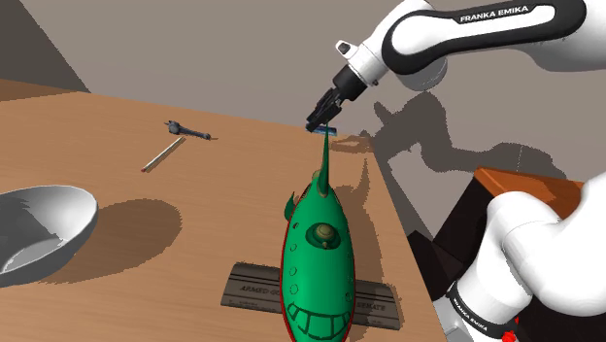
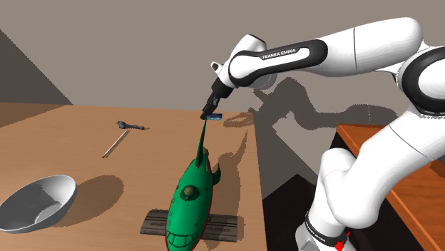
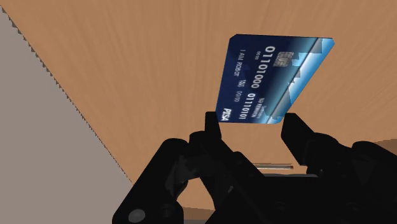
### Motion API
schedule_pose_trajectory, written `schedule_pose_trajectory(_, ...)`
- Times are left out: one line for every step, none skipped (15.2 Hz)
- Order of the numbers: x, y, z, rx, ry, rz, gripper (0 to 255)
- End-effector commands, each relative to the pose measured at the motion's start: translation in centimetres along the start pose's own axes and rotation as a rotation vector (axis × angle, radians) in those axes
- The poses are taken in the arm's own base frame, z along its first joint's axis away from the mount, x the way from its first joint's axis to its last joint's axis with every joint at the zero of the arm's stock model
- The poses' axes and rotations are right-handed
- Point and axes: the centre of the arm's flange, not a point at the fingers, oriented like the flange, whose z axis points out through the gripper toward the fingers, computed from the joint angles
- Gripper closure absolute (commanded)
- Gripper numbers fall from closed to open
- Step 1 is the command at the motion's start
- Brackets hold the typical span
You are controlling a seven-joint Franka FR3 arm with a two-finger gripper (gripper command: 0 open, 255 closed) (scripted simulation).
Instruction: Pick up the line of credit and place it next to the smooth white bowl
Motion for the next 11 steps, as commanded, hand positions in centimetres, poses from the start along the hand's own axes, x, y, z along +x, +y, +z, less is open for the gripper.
schedule_pose_trajectory(0.6,-0.1,-0.8,0.0,-0.001,0.0,255)
schedule_pose_trajectory(0.9,-0.1,-1.3,0.0,-0.001,0.0,255)
schedule_pose_trajectory(1.2,-0.1,-1.7,0.0,-0.001,0.0,255)
schedule_pose_trajectory(1.5,0.0,-2.2,0.0,-0.001,0.0,255)
schedule_pose_trajectory(1.8,0.0,-2.6,0.0,-0.001,0.0,255)
schedule_pose_trajectory(2.1,0.0,-3.0,0.0,-0.001,0.0,255)
schedule_pose_trajectory(2.4,0.0,-3.5,0.0,-0.001,0.0,255)
schedule_pose_trajectory(2.6,0.0,-3.9,0.0,-0.001,0.0,255)
schedule_pose_trajectory(2.9,0.0,-4.4,0.0,-0.001,0.0,255)
schedule_pose_trajectory(3.1,0.0,-4.6,0.0,-0.001,0.0,255)
schedule_pose_trajectory(3.5,-1.3,-4.3,0.0,-0.001,0.0,255)
